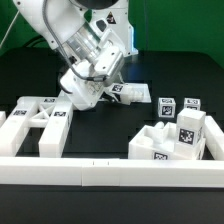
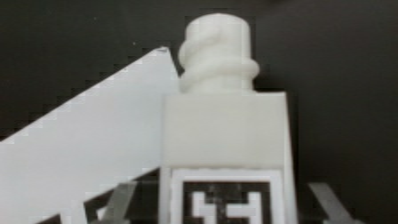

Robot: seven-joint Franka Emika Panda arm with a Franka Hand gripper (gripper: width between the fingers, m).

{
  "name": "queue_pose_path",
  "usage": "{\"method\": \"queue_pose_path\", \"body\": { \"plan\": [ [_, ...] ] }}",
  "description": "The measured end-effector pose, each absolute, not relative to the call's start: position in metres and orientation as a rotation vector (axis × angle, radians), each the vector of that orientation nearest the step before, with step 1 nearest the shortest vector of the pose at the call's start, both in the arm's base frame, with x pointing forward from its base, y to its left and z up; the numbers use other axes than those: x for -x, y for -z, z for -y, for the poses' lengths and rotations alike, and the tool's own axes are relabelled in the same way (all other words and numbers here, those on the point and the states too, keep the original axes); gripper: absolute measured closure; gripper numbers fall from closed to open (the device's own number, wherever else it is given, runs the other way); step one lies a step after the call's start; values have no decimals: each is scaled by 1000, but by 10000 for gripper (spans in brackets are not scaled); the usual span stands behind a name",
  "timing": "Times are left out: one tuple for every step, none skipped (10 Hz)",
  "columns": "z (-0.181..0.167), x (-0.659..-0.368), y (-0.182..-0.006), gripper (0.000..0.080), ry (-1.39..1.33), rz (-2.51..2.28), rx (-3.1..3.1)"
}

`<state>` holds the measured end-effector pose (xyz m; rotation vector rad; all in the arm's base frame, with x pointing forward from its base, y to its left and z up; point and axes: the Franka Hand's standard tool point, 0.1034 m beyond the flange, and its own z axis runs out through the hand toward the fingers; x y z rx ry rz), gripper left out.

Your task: Assemble chair

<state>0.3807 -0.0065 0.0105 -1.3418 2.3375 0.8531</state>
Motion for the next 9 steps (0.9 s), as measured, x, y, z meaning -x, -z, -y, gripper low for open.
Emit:
{"method": "queue_pose_path", "body": {
  "plan": [
    [18, -386, -21, 529, -857, -2295, 1356],
    [32, -397, -43, 529, -874, -2228, 1384],
    [49, -413, -66, 529, -868, -2148, 1369],
    [59, -411, -56, 528, -797, -2224, 1375],
    [50, -412, -54, 528, -764, -2290, 1451],
    [47, -417, -56, 528, -722, -2314, 1508],
    [45, -416, -55, 528, -719, -2308, 1615],
    [50, -418, -57, 528, -750, -2222, 1894],
    [53, -437, -66, 528, -727, -2132, 2087]
  ]
}}
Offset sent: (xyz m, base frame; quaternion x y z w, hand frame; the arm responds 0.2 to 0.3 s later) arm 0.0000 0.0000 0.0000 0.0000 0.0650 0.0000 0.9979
